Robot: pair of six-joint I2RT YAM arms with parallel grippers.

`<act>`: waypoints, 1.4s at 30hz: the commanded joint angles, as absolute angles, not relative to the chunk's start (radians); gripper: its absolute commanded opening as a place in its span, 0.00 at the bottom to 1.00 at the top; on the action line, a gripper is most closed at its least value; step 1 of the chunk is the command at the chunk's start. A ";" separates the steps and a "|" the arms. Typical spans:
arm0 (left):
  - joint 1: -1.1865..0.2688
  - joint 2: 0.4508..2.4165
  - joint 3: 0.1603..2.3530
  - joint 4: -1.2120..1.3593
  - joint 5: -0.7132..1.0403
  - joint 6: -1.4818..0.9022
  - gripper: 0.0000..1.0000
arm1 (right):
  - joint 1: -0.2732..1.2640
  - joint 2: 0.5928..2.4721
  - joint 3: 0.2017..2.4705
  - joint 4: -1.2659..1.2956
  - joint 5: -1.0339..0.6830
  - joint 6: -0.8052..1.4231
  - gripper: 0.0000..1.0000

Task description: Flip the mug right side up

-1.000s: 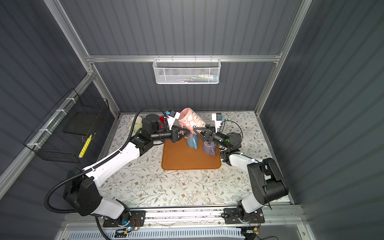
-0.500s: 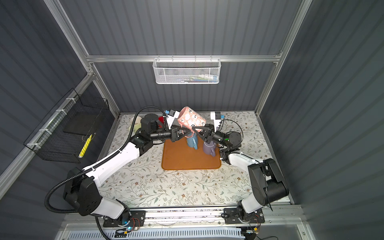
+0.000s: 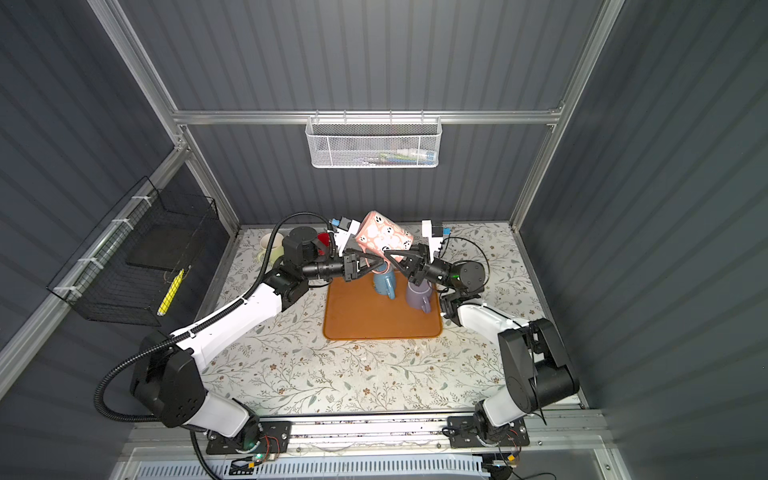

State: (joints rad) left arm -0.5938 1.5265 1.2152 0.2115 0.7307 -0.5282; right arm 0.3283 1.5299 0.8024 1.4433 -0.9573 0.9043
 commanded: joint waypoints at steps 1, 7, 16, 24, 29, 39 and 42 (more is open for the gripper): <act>-0.601 1.545 1.202 0.255 0.685 -0.455 0.00 | 0.340 1.524 0.853 1.479 -0.877 0.931 0.00; -0.601 1.546 1.188 0.261 0.661 -0.462 0.09 | 0.328 1.535 0.845 1.479 -0.827 0.956 0.00; -0.601 1.530 1.172 0.233 0.625 -0.442 0.25 | 0.321 1.554 0.838 1.479 -0.758 0.988 0.00; -0.601 1.513 1.158 0.198 0.590 -0.420 0.29 | 0.316 1.570 0.786 1.444 -0.712 1.003 0.00; -0.599 1.500 1.147 0.171 0.563 -0.402 0.34 | 0.313 1.552 0.770 1.358 -0.692 0.961 0.00; -0.598 1.475 1.151 0.102 0.524 -0.364 0.43 | 0.311 1.577 0.758 1.290 -0.655 0.934 0.00; -0.595 1.457 1.158 0.069 0.500 -0.337 0.44 | 0.311 1.579 0.762 1.268 -0.654 0.924 0.00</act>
State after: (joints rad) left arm -0.5949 1.5024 1.1496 0.1108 0.5228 -0.3920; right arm 0.3065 1.5932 0.7441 1.1950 -0.6811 0.9585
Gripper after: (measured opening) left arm 0.436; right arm 0.114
